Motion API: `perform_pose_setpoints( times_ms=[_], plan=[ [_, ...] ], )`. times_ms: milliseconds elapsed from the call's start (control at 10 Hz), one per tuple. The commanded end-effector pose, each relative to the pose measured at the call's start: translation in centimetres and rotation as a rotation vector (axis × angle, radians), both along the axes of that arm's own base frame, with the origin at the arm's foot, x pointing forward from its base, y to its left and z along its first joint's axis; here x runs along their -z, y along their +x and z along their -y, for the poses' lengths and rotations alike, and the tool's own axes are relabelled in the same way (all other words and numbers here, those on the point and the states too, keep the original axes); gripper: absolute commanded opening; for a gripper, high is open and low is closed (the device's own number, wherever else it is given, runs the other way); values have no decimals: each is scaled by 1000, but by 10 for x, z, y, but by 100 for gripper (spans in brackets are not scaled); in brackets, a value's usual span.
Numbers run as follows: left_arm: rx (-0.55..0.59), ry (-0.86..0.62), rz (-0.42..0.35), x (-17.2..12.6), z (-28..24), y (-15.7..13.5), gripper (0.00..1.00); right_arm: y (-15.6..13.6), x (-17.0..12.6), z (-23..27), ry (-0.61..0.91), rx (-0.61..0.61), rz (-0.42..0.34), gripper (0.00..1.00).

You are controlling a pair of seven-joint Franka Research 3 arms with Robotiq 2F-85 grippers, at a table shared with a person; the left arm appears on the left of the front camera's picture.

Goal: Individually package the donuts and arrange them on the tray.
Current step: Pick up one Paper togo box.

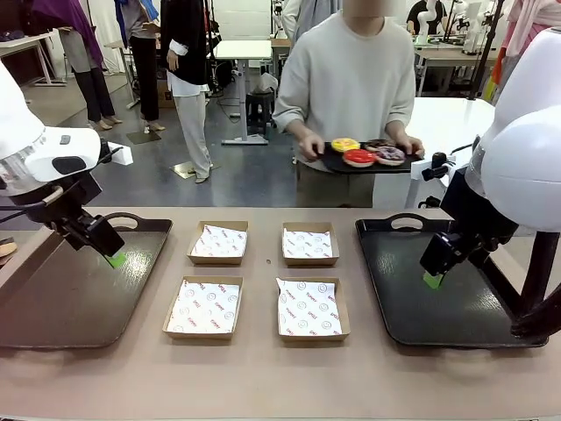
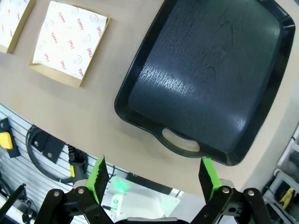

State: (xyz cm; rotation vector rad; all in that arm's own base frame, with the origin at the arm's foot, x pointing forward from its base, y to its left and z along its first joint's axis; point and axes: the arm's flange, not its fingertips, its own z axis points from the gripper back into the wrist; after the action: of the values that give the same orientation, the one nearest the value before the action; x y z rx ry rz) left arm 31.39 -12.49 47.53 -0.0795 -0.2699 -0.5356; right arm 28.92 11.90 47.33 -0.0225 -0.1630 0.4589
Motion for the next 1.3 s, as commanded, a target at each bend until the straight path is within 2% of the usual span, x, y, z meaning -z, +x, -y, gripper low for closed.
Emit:
perform_pose_setpoints(
  times_ms=[0,100,200,400,500,800,1200],
  plan=[
    [-82,-147,-85,0,-8,11,100,4,4,16,257,-17,-123,100],
    [-203,-346,-172,0,-23,20,100,8,1,42,531,45,-173,100],
    [-241,-559,-252,1,-39,23,100,11,-1,71,791,109,-227,100],
    [-312,-935,-396,10,-74,24,100,9,8,122,1092,141,-290,100],
    [-341,-1061,-418,13,-91,22,100,5,15,146,1213,160,-306,100],
    [-468,-1243,-429,29,-145,11,100,-14,41,209,1371,314,-274,100],
    [-575,-1302,-439,55,-194,-5,100,-36,66,248,1277,393,-233,100]
  ],
)
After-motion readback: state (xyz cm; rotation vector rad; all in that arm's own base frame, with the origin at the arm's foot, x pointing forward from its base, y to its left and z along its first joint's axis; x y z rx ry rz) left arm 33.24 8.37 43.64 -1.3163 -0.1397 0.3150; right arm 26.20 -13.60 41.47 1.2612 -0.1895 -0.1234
